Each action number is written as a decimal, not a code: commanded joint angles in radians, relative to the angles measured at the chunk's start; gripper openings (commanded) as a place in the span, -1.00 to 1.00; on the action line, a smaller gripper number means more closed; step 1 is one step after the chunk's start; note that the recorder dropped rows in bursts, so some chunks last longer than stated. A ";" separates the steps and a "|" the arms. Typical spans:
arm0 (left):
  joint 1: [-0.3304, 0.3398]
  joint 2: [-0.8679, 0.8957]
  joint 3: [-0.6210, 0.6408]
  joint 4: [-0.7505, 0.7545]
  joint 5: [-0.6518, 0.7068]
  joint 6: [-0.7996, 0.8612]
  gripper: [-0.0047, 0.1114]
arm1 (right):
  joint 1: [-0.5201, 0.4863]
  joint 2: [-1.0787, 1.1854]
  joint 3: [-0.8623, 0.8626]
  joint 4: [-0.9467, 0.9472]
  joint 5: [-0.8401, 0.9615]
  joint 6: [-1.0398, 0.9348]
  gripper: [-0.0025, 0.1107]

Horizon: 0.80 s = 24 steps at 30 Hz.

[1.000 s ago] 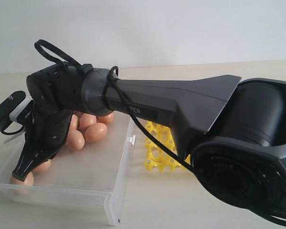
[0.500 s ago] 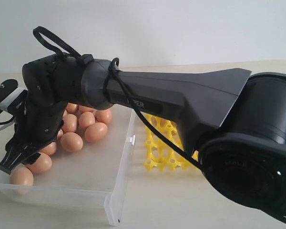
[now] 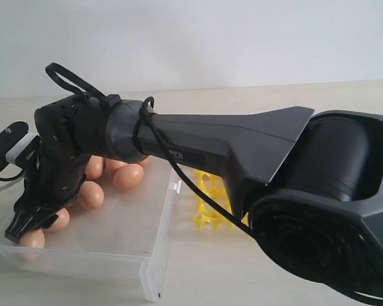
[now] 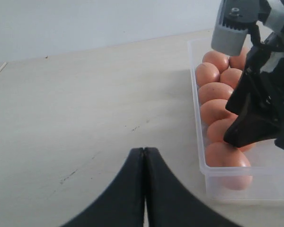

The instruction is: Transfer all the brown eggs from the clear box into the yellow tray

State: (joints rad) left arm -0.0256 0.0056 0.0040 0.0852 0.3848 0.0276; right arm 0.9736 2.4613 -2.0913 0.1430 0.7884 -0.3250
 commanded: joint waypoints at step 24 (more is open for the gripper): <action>-0.005 -0.006 -0.004 -0.005 -0.006 -0.003 -0.92 | -0.004 0.003 -0.033 0.015 0.304 0.102 -0.05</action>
State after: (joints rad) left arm -0.0256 0.0056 0.0040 0.0852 0.3848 0.0276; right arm 0.9736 2.4819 -2.1040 0.1340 1.0825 -0.2360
